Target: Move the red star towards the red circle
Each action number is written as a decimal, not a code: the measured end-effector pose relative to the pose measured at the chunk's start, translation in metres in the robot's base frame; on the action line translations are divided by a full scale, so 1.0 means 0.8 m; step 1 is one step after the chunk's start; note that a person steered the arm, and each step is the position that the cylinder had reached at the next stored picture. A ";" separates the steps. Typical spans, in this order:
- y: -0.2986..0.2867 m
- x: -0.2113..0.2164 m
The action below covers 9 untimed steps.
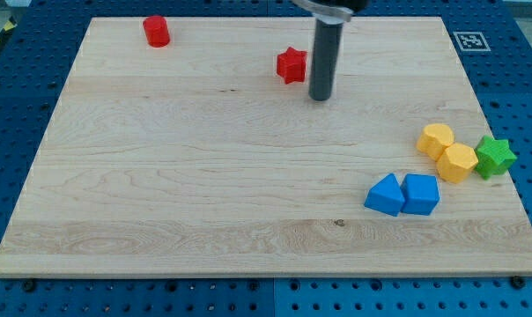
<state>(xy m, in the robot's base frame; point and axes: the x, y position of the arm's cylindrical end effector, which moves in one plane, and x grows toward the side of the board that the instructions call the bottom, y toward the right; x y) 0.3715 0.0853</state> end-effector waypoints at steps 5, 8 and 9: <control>-0.070 -0.029; -0.094 -0.080; -0.119 -0.092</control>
<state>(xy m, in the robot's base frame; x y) 0.2978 -0.0098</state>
